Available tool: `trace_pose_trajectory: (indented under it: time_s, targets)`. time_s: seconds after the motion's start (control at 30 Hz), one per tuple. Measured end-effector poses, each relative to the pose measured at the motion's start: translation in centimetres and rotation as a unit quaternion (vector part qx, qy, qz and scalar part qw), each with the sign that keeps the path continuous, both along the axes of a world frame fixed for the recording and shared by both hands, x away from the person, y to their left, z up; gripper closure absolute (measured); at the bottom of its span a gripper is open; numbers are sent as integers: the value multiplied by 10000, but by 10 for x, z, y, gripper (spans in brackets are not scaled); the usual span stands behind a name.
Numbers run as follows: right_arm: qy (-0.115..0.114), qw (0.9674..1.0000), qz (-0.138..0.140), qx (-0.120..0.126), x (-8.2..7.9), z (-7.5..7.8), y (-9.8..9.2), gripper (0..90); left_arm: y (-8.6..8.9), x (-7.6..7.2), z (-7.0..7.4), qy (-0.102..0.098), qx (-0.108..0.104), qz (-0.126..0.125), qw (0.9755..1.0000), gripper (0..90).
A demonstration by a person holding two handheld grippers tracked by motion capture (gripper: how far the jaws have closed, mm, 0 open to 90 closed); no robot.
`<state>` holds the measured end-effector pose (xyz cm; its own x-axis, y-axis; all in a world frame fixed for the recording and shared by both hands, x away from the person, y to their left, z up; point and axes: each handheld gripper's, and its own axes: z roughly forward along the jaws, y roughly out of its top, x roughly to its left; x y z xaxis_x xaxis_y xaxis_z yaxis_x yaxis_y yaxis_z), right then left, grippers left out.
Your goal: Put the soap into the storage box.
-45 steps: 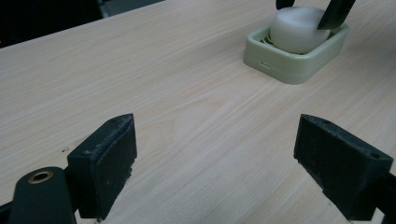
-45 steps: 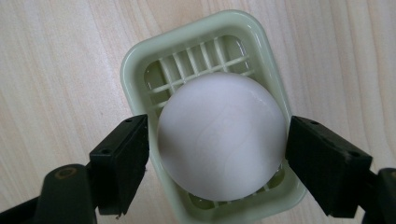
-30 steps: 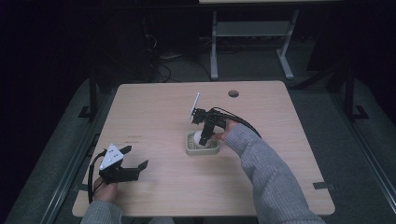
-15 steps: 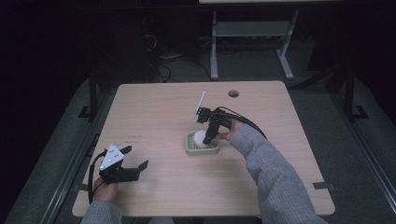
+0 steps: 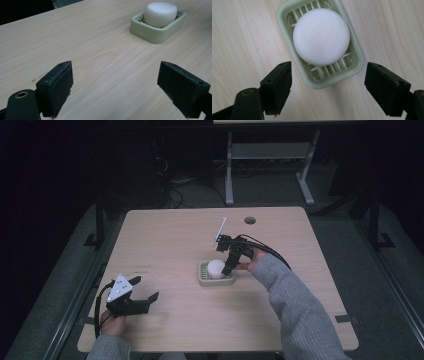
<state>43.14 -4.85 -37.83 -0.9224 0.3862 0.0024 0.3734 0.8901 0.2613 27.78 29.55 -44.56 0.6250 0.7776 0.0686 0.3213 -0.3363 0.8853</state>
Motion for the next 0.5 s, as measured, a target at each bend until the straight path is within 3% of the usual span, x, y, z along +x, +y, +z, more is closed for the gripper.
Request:
trace_pose_trajectory:
  time_s: [0.5]
  targets:
    - [4,9999,-99,74,-7,1,-16,218,0,0,0,1,45,-24,10000,128]
